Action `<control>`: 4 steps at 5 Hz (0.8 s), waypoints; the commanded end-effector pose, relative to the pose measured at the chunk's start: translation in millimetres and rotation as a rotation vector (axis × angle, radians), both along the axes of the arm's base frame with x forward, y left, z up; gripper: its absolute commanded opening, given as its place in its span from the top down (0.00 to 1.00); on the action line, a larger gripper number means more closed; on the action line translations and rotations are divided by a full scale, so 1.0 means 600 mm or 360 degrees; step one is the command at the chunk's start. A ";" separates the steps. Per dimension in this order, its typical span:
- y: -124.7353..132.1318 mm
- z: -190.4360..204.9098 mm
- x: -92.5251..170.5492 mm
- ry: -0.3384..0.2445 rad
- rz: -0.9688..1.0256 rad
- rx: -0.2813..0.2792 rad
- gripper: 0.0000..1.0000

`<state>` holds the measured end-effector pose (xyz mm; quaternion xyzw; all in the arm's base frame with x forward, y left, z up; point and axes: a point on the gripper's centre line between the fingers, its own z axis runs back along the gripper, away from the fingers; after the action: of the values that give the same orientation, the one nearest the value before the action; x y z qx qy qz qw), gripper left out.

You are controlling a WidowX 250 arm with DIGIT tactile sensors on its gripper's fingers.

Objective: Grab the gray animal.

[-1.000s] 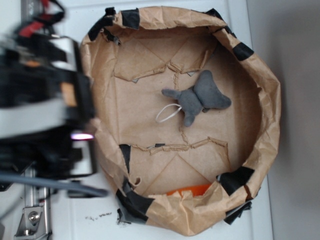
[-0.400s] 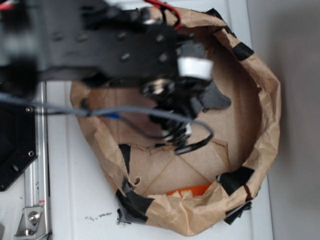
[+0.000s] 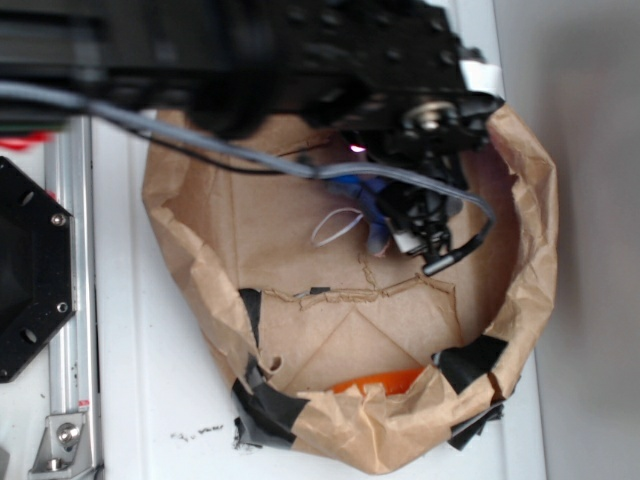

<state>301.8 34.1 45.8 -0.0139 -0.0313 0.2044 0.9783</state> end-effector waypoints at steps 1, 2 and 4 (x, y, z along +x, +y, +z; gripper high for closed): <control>-0.050 -0.060 -0.008 0.0073 -0.0134 0.0101 0.09; -0.050 -0.021 -0.002 0.0039 -0.0202 0.0194 1.00; -0.027 0.145 -0.024 -0.0133 -0.0256 0.0224 1.00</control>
<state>284.5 10.5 114.3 0.0483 -0.0450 0.1114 0.9916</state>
